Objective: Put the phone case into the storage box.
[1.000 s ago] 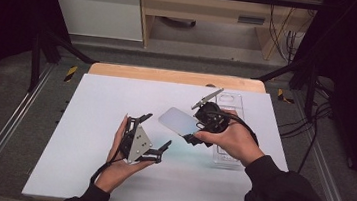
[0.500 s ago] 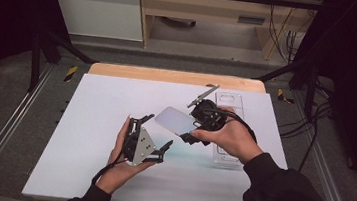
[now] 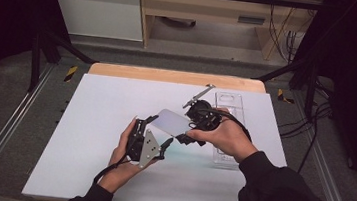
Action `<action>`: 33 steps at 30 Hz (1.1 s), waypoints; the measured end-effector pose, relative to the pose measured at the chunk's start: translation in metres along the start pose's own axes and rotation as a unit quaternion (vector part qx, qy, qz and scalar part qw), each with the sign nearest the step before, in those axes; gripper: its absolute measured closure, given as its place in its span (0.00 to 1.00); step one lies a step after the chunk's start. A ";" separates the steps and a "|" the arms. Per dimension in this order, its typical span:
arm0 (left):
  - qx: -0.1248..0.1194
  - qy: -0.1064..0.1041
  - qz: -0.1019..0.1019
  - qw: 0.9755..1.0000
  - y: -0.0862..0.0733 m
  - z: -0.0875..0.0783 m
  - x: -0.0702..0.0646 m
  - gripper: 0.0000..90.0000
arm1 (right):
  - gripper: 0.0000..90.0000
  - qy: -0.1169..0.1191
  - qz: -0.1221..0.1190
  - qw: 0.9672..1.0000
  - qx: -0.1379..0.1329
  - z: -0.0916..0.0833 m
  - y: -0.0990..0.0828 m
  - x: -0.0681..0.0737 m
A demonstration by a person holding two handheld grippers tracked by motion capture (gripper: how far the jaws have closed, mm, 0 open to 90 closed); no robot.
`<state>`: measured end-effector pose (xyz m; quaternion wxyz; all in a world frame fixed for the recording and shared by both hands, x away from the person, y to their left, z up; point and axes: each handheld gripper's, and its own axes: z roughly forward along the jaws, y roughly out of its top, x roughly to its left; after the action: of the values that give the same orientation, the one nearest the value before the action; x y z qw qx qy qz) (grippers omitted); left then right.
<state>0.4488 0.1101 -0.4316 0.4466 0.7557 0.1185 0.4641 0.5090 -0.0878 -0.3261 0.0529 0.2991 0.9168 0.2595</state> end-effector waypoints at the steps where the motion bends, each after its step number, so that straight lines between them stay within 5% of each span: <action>1: 0.002 0.001 0.007 1.000 0.000 0.000 0.000 0.19 | 0.20 0.000 0.002 1.000 0.001 0.001 0.000 0.000; 20: 0.002 0.019 0.050 0.999 -0.001 0.004 -0.004 0.44 | 0.20 0.005 0.002 1.000 0.014 0.007 0.009 -0.001; 33: -0.003 0.028 0.062 0.998 -0.001 0.000 -0.002 0.56 | 0.20 0.005 0.002 1.000 0.018 0.007 0.015 0.000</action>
<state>0.4481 0.1094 -0.4335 0.4155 0.7468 0.0824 0.5127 0.5187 -0.0744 -0.3245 0.0428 0.3010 0.9207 0.2446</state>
